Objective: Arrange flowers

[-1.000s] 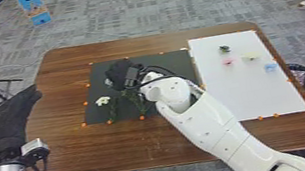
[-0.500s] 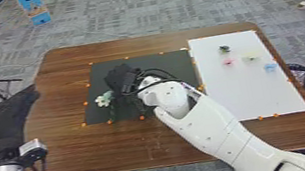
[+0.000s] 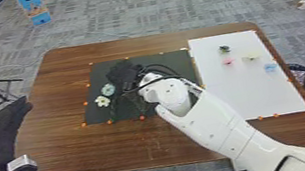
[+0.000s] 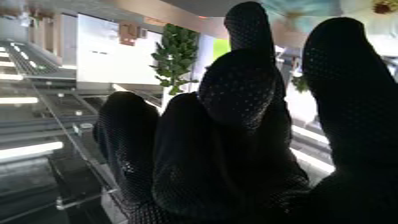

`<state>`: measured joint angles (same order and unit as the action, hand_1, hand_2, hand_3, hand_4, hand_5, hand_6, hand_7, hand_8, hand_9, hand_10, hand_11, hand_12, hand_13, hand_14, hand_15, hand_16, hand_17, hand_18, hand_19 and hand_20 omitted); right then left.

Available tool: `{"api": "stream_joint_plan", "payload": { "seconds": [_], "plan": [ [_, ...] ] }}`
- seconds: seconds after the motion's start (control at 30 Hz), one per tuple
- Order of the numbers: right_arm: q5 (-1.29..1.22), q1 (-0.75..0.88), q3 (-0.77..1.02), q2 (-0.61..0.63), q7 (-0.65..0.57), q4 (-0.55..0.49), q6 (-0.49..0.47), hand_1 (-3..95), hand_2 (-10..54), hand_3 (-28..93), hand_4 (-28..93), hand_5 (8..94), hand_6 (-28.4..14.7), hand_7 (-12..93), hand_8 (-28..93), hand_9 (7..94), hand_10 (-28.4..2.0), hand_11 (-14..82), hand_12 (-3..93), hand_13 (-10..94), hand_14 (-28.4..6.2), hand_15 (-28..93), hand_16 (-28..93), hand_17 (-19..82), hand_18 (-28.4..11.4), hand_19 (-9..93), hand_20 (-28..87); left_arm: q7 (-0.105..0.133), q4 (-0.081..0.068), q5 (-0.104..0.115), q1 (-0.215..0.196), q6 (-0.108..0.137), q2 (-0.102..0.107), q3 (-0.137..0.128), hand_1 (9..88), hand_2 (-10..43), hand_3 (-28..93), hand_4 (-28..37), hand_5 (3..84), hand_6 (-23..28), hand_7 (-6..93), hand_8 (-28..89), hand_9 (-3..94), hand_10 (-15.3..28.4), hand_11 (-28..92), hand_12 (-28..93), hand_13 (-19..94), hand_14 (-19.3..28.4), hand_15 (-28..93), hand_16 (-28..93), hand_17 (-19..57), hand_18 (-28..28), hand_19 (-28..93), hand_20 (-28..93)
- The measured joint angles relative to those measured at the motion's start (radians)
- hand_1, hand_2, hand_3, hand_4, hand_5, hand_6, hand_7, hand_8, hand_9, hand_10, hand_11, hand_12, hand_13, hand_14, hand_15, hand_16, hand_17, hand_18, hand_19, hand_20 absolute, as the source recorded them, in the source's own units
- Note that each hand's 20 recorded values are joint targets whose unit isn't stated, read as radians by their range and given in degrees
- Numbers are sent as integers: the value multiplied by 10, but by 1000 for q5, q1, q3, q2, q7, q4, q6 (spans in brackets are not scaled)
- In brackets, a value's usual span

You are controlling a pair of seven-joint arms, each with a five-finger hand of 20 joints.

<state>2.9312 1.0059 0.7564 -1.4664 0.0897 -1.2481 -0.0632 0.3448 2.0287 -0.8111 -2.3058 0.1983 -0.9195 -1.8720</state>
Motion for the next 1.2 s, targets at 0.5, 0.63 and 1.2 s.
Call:
{"api": "stream_joint_plan", "payload": {
  "seconds": [0.5,0.63,1.2],
  "plan": [
    [-269,-118,-89,275,-156,-338,-46,364,3,564,-118,704,4,181,-83,832,-122,332,292,783,-102,569,397,435,-235,862,504,-9,17,3,-11,50,-2,-20,228,-7,733,-268,503,53,119,-76,476,132,169,106,327,125,92,-11,66,74,39,155],
    [-333,-99,-9,353,-162,-436,-46,291,-11,591,-111,650,-19,157,-75,757,-152,236,268,713,-140,431,359,354,-240,728,494,-17,23,3,-1,101,-2,-3,228,-6,732,-269,503,53,119,-76,476,132,169,107,328,125,92,-11,67,74,39,155],
    [-451,152,311,655,-187,-543,3,162,-95,595,-171,574,-76,87,-44,697,-174,147,232,703,-150,302,339,329,-243,580,486,-21,41,1,-14,158,-14,-23,225,-6,735,-272,505,53,120,-76,476,132,170,107,328,125,93,-11,67,73,39,156]
  ]
}}
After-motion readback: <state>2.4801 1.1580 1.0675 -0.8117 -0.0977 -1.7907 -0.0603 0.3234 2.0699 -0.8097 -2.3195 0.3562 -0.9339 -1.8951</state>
